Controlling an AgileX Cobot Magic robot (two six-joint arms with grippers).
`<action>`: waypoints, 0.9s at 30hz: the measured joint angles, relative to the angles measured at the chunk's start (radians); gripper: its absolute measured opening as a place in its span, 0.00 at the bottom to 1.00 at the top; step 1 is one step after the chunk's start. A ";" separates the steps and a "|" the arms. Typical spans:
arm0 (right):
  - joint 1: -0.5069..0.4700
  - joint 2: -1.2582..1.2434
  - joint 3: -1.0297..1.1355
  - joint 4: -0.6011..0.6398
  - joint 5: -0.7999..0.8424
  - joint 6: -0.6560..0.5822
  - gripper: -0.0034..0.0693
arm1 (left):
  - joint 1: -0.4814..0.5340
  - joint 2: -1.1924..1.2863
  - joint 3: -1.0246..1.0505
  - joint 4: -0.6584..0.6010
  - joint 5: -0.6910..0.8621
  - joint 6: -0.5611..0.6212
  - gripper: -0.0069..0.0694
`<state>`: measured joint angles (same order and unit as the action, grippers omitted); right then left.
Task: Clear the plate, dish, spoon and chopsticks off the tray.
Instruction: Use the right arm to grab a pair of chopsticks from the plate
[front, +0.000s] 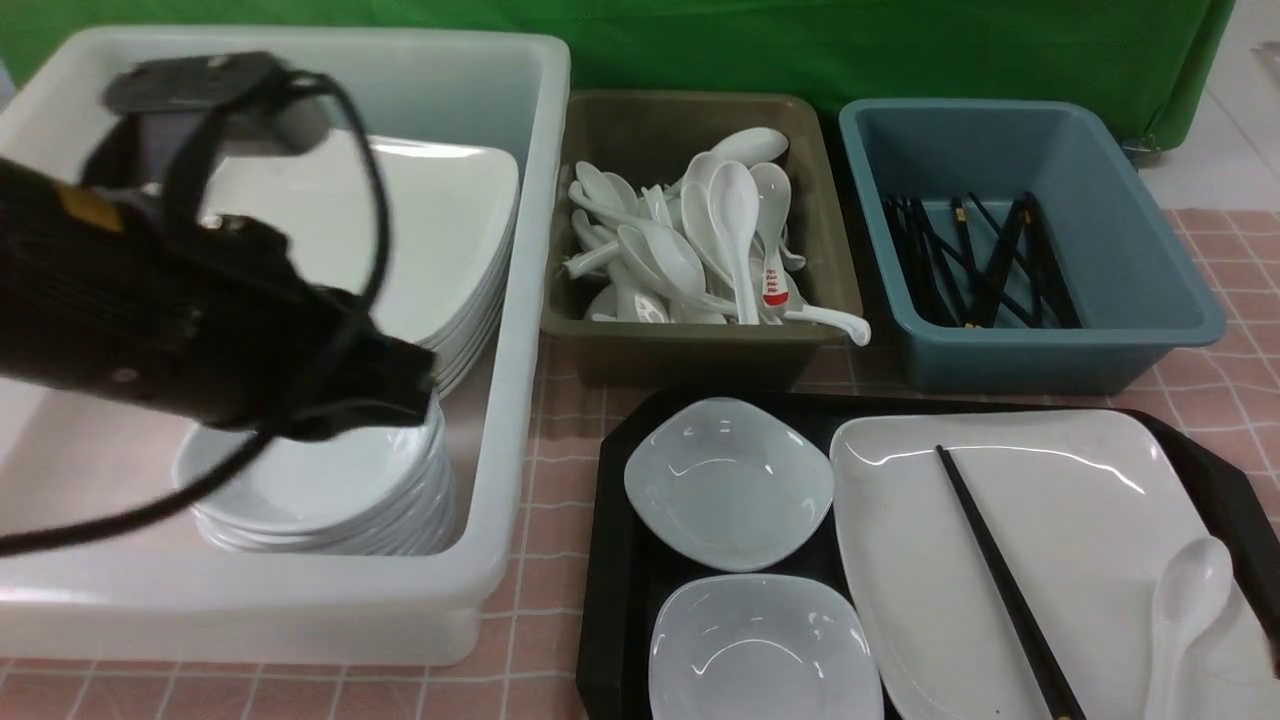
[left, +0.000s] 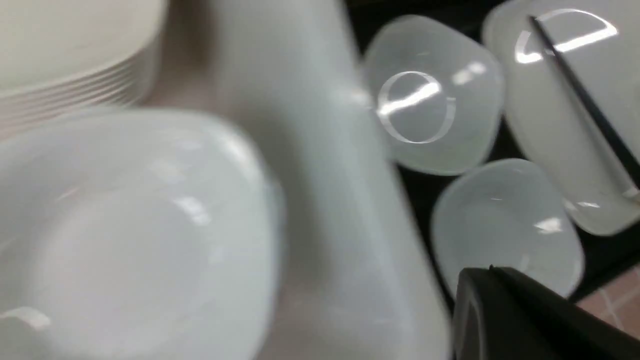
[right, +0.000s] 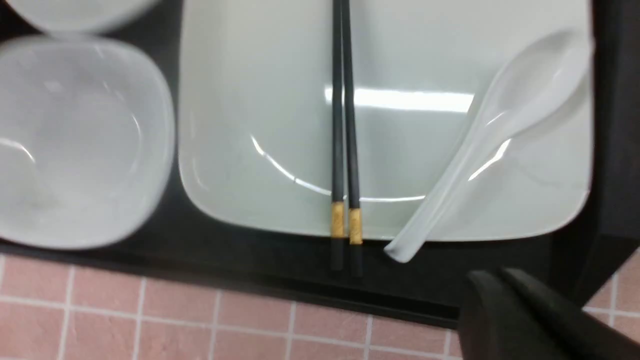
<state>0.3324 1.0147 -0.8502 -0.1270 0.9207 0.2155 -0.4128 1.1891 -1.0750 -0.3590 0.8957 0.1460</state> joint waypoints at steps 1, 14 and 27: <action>0.000 0.054 -0.022 0.009 0.002 -0.017 0.09 | -0.047 0.012 -0.014 0.001 0.000 -0.001 0.08; 0.001 0.638 -0.265 0.090 -0.002 -0.105 0.61 | -0.474 0.278 -0.116 0.119 0.031 -0.053 0.08; 0.001 0.872 -0.291 0.058 -0.063 -0.108 0.56 | -0.478 0.307 -0.116 0.166 0.031 -0.053 0.08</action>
<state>0.3336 1.8865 -1.1409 -0.0687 0.8579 0.1072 -0.8907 1.4964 -1.1914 -0.1926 0.9271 0.0934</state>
